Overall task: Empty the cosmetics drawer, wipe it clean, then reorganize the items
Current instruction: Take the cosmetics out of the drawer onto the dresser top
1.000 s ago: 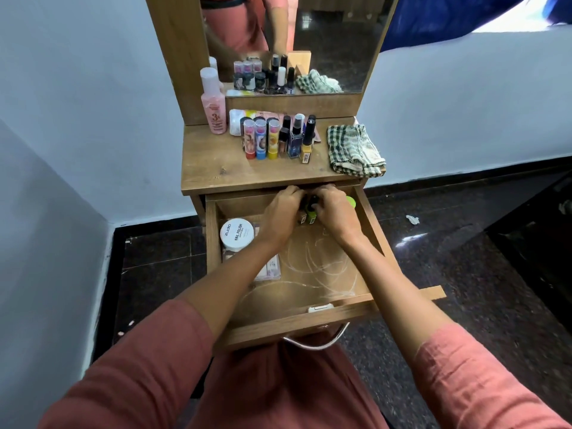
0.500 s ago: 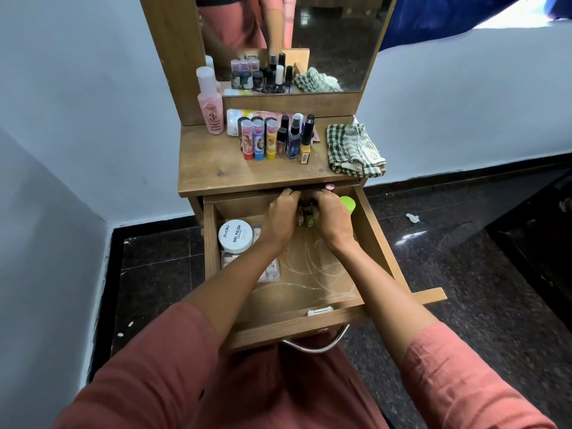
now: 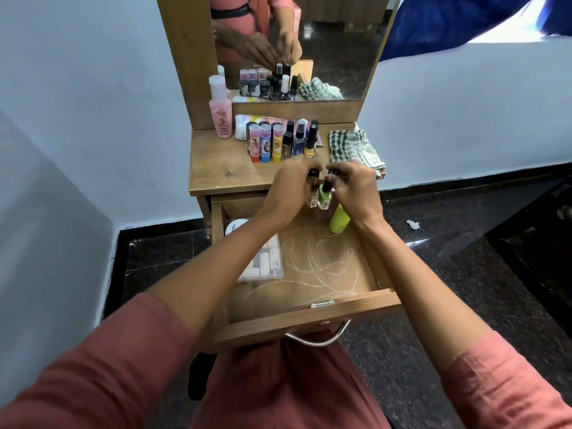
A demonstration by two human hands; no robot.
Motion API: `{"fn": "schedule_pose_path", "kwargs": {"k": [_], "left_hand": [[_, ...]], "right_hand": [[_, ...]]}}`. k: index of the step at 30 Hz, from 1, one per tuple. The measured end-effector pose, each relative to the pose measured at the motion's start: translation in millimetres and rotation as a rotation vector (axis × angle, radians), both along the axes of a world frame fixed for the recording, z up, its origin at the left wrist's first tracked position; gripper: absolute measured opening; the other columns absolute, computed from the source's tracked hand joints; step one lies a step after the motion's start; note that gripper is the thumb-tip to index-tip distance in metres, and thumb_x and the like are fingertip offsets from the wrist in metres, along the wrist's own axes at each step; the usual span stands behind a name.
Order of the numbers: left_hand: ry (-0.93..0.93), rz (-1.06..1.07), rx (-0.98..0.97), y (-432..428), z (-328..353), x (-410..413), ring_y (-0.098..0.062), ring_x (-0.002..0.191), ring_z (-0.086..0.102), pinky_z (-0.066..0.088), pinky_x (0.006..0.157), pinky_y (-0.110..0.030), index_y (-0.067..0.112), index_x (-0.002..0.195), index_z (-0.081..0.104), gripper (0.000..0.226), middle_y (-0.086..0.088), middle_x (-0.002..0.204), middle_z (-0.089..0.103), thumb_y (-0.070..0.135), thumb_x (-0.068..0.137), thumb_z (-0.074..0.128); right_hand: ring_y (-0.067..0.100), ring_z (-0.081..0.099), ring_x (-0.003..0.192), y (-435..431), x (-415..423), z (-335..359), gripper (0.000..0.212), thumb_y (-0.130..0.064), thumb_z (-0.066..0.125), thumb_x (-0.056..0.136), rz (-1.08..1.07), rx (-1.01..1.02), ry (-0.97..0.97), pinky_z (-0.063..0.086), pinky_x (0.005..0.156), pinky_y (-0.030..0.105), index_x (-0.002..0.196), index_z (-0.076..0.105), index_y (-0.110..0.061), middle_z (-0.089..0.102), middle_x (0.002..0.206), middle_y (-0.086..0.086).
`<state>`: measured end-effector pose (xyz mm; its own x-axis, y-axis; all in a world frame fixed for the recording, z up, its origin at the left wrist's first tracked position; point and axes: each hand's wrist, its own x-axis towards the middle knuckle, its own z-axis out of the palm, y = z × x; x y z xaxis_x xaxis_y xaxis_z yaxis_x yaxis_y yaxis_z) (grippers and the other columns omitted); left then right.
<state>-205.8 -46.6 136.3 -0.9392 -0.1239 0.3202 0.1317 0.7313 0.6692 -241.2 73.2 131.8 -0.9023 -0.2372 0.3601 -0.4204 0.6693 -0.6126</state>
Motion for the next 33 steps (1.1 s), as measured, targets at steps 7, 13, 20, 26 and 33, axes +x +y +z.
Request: {"fn": "schedule_pose_path", "kwargs": {"k": [7,13,20,26,33], "left_hand": [[0.054,0.012,-0.094,1,37,-34,-0.022,0.088,0.066,0.055,0.079,-0.032,0.008,0.103,0.069,0.025,-0.012,0.101,0.069,-0.003,0.084,0.057],[0.099,0.056,-0.267,6,50,-55,-0.026,0.109,0.051,0.047,0.089,-0.035,0.013,0.109,0.067,0.026,-0.012,0.110,0.063,0.006,0.085,0.060],[0.031,0.063,-0.405,2,53,-71,-0.024,0.117,0.040,0.024,0.100,-0.033,0.014,0.112,0.065,0.026,-0.007,0.110,0.064,0.009,0.088,0.055],[-0.005,0.064,-0.444,1,51,-77,-0.023,0.118,0.039,0.020,0.099,-0.036,0.012,0.107,0.068,0.024,-0.006,0.106,0.066,0.008,0.088,0.054],[-0.029,0.068,-0.454,1,49,-83,-0.022,0.120,0.038,0.017,0.103,-0.037,0.013,0.105,0.068,0.022,-0.005,0.106,0.065,0.011,0.089,0.053]], "right_hand": [[0.027,0.063,0.093,2,-24,30,0.022,0.000,0.062,0.081,-0.056,-0.066,0.089,0.036,0.076,0.007,0.102,0.068,0.002,0.067,0.102,0.020],[0.024,0.064,0.097,-1,-45,34,0.024,-0.001,0.060,0.083,-0.070,-0.064,0.059,0.044,0.084,0.014,0.106,0.067,0.000,0.066,0.107,0.017],[0.027,0.062,0.098,-6,-61,33,0.023,-0.004,0.061,0.084,-0.060,-0.020,0.030,0.044,0.083,0.018,0.106,0.066,0.001,0.066,0.107,0.019],[0.028,0.062,0.096,-11,-70,32,0.023,-0.005,0.063,0.083,-0.040,0.000,0.029,0.051,0.088,0.030,0.105,0.066,0.002,0.065,0.105,0.020],[0.027,0.062,0.095,-12,-76,33,0.025,-0.004,0.064,0.082,-0.032,0.028,-0.005,0.046,0.081,0.021,0.106,0.066,0.001,0.064,0.106,0.018]]}}
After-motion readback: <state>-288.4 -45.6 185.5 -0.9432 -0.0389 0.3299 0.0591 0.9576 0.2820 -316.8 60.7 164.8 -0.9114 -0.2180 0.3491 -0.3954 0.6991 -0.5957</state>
